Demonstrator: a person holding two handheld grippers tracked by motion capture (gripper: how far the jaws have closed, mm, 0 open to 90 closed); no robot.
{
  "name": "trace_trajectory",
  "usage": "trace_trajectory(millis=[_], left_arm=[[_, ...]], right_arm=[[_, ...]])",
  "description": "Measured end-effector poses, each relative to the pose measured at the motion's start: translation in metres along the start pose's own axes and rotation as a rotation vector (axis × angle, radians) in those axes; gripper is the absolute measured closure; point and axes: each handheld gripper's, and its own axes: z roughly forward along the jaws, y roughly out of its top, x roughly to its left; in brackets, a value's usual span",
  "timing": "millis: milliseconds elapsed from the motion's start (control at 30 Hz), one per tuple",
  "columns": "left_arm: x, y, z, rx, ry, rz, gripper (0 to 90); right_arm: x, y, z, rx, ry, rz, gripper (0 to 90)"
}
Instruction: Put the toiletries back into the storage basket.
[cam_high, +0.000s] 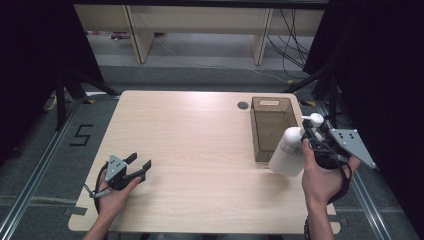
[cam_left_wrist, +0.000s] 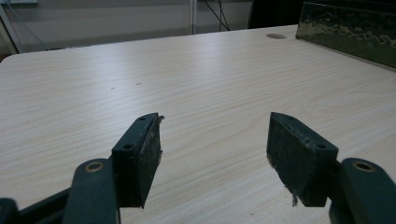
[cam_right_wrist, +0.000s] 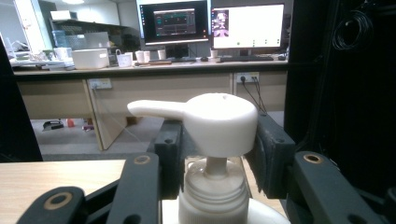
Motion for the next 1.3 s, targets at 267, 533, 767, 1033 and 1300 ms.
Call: trace_trajectory(millis=[267,533,767,1033,1300], left_arm=[[0.0,0.0,0.0,0.001,0.001,0.001,34.5],[0.0,0.0,0.0,0.002,0.0,0.002,34.5],[0.0,0.0,0.0,0.003,-0.002,0.003,34.5],[0.0,0.0,0.0,0.003,-0.002,0.002,34.5],[0.0,0.0,0.0,0.003,-0.002,0.001,34.5]], right_arm=[[-0.005,0.004,0.002,-0.002,-0.007,-0.015,60.2],[-0.008,0.008,0.004,-0.002,0.0,-0.007,60.2],[-0.009,0.014,0.006,-0.012,0.002,-0.014,60.2],[-0.009,0.023,0.008,-0.023,0.002,-0.016,60.2],[-0.01,0.032,0.012,-0.036,0.001,-0.018,60.2]])
